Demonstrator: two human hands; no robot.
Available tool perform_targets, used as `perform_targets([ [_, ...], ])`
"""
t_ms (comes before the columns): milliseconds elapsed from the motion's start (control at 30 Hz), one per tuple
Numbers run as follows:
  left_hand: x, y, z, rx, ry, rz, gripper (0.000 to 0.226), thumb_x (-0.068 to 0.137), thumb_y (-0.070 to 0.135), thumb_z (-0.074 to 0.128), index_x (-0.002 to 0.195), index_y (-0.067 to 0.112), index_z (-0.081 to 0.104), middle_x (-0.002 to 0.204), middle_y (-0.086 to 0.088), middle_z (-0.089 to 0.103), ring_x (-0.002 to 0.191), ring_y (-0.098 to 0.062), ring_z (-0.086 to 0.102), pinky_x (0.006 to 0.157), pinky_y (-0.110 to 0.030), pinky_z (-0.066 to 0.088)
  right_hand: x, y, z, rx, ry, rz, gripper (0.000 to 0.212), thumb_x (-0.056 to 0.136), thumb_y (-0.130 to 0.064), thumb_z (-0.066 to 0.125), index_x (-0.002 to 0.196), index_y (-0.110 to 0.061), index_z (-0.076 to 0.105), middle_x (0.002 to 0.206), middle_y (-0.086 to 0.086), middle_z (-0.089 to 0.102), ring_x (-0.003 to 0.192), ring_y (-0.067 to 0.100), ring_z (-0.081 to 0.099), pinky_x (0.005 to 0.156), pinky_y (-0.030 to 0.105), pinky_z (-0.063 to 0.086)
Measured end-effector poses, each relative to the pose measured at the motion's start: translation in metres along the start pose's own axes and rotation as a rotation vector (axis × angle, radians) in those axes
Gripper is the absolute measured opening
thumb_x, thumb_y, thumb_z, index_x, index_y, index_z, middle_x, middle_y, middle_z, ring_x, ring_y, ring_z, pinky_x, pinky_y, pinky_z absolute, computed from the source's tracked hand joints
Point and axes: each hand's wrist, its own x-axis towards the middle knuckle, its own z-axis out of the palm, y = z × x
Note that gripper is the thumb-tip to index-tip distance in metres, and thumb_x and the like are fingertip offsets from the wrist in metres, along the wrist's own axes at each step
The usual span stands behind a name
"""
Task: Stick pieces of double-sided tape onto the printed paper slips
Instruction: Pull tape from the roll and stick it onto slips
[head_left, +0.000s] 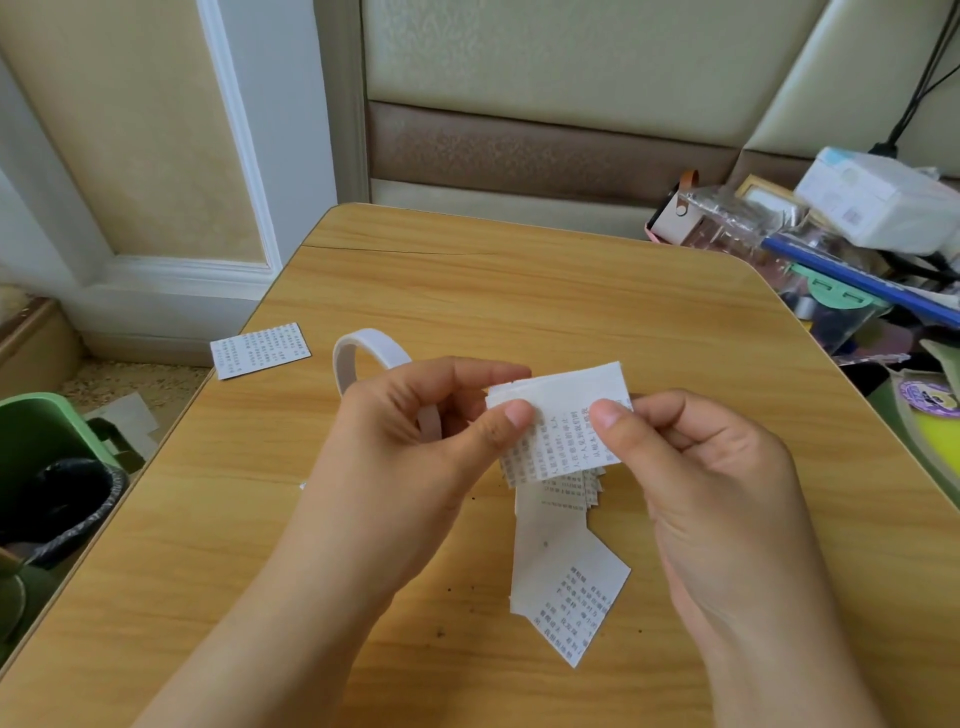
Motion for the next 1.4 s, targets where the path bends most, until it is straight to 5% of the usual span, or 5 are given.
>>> perform_targets([
  [133, -0.001, 0.002, 0.002, 0.038, 0.032, -0.012, 0.007, 0.072, 0.025, 0.072, 0.074, 0.019, 0.075, 0.05, 0.01, 0.055, 0.046, 0.002, 0.042, 0.046, -0.009, 0.033, 0.0, 0.003, -0.001, 0.043, -0.019, 0.009, 0.009, 0.068, -0.023, 0.071, 0.063, -0.016, 0.07, 0.068, 0.006, 0.07, 0.066, 0.014, 0.062, 0.062, 0.02, 0.049],
  [900, -0.003, 0.003, 0.003, 0.047, 0.014, 0.007, 0.007, 0.067, 0.027, 0.072, 0.068, 0.019, 0.073, 0.049, 0.01, 0.057, 0.047, 0.0, 0.045, 0.048, -0.01, 0.036, 0.0, 0.0, 0.003, -0.018, 0.145, -0.057, 0.012, 0.06, -0.032, 0.075, 0.065, -0.023, 0.069, 0.059, -0.001, 0.066, 0.055, 0.008, 0.057, 0.053, 0.016, 0.045],
  [1067, -0.002, -0.003, 0.0, 0.105, -0.088, -0.025, 0.023, 0.062, 0.041, 0.079, 0.072, 0.022, 0.072, 0.069, -0.028, 0.054, 0.059, -0.033, 0.043, 0.061, -0.033, 0.033, 0.0, 0.001, -0.001, -0.136, 0.13, -0.108, 0.011, 0.07, -0.018, 0.078, 0.068, -0.019, 0.068, 0.063, 0.001, 0.069, 0.056, 0.011, 0.06, 0.051, 0.021, 0.048],
  [1267, -0.003, 0.0, 0.002, 0.076, -0.104, 0.002, 0.016, 0.066, 0.038, 0.071, 0.072, 0.023, 0.074, 0.072, -0.013, 0.067, 0.067, -0.029, 0.059, 0.061, -0.027, 0.048, -0.004, -0.008, -0.002, -0.29, 0.019, -0.203, 0.015, 0.066, -0.025, 0.082, 0.071, -0.022, 0.068, 0.067, -0.002, 0.069, 0.062, 0.013, 0.065, 0.061, 0.033, 0.055],
  [1400, -0.003, 0.001, 0.003, -0.051, -0.087, -0.021, 0.012, 0.068, 0.027, 0.074, 0.071, 0.016, 0.074, 0.068, -0.01, 0.07, 0.063, -0.013, 0.061, 0.058, -0.015, 0.048, -0.004, -0.009, 0.0, -0.179, 0.001, -0.151, 0.016, 0.065, -0.032, 0.079, 0.074, -0.023, 0.069, 0.067, 0.0, 0.07, 0.061, 0.011, 0.064, 0.058, 0.023, 0.052],
])
